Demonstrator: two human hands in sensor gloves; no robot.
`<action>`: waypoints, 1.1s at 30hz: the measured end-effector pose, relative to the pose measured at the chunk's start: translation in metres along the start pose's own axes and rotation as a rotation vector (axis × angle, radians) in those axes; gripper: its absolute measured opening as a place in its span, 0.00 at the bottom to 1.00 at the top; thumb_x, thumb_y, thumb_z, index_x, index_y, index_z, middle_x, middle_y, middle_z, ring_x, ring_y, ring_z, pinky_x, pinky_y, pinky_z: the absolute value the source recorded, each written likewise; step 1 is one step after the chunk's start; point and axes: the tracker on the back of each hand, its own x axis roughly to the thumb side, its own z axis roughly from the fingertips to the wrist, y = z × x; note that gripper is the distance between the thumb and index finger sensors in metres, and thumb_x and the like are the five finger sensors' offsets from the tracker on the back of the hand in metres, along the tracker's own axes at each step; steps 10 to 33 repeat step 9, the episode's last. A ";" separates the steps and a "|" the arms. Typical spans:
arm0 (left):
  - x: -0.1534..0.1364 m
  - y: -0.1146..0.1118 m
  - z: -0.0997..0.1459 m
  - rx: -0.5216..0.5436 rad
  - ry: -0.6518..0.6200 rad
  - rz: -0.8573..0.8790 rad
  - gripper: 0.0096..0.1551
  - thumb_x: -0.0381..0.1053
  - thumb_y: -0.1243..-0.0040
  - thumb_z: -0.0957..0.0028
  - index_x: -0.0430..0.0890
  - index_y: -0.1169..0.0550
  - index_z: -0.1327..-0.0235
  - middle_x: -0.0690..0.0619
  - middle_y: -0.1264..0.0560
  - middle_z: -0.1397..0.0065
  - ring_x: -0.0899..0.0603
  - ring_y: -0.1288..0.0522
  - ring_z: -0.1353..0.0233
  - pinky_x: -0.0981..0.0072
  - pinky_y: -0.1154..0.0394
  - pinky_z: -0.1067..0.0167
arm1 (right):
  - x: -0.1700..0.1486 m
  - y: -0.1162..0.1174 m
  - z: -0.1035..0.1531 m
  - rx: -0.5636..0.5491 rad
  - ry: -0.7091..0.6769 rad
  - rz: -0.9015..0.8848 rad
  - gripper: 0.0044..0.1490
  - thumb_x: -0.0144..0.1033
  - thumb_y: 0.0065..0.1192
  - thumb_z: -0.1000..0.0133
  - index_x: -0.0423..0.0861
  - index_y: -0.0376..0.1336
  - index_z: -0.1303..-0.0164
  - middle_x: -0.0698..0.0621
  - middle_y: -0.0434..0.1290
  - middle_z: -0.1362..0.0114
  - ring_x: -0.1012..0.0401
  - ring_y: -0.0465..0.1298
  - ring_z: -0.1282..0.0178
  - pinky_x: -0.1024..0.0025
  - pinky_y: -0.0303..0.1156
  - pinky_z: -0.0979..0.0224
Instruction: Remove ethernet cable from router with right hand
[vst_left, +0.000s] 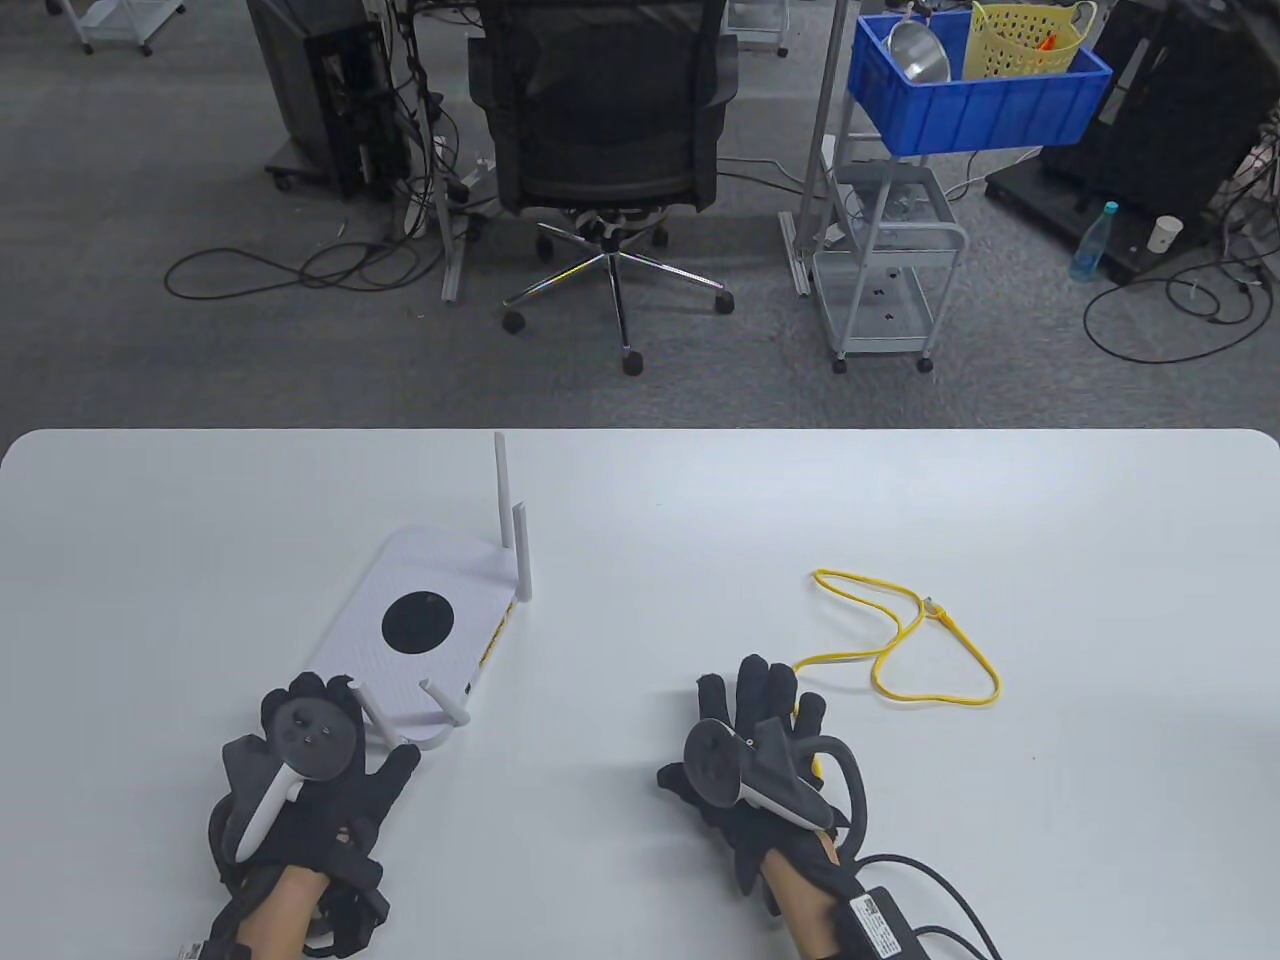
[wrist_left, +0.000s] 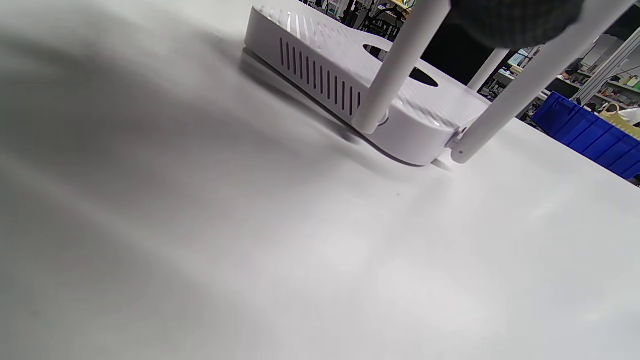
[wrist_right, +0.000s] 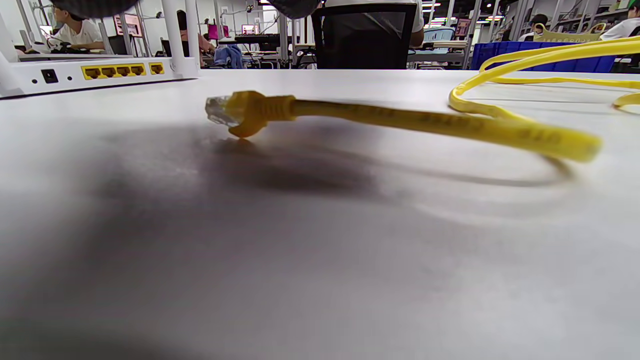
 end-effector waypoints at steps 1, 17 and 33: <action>0.000 0.000 0.000 0.003 0.002 -0.001 0.54 0.71 0.50 0.48 0.57 0.63 0.22 0.50 0.77 0.15 0.40 0.82 0.19 0.35 0.80 0.29 | 0.000 0.000 0.000 0.002 0.000 0.001 0.64 0.68 0.40 0.48 0.37 0.35 0.12 0.21 0.32 0.16 0.25 0.37 0.20 0.22 0.36 0.27; -0.004 -0.002 -0.002 -0.001 0.027 0.010 0.53 0.70 0.50 0.47 0.56 0.62 0.21 0.50 0.76 0.14 0.39 0.81 0.18 0.35 0.80 0.29 | 0.001 0.006 -0.002 0.033 0.002 0.008 0.64 0.68 0.41 0.48 0.37 0.35 0.12 0.21 0.33 0.16 0.25 0.37 0.20 0.23 0.36 0.26; -0.004 -0.002 -0.002 -0.001 0.027 0.010 0.53 0.70 0.50 0.47 0.56 0.62 0.21 0.50 0.76 0.14 0.39 0.81 0.18 0.35 0.80 0.29 | 0.001 0.006 -0.002 0.033 0.002 0.008 0.64 0.68 0.41 0.48 0.37 0.35 0.12 0.21 0.33 0.16 0.25 0.37 0.20 0.23 0.36 0.26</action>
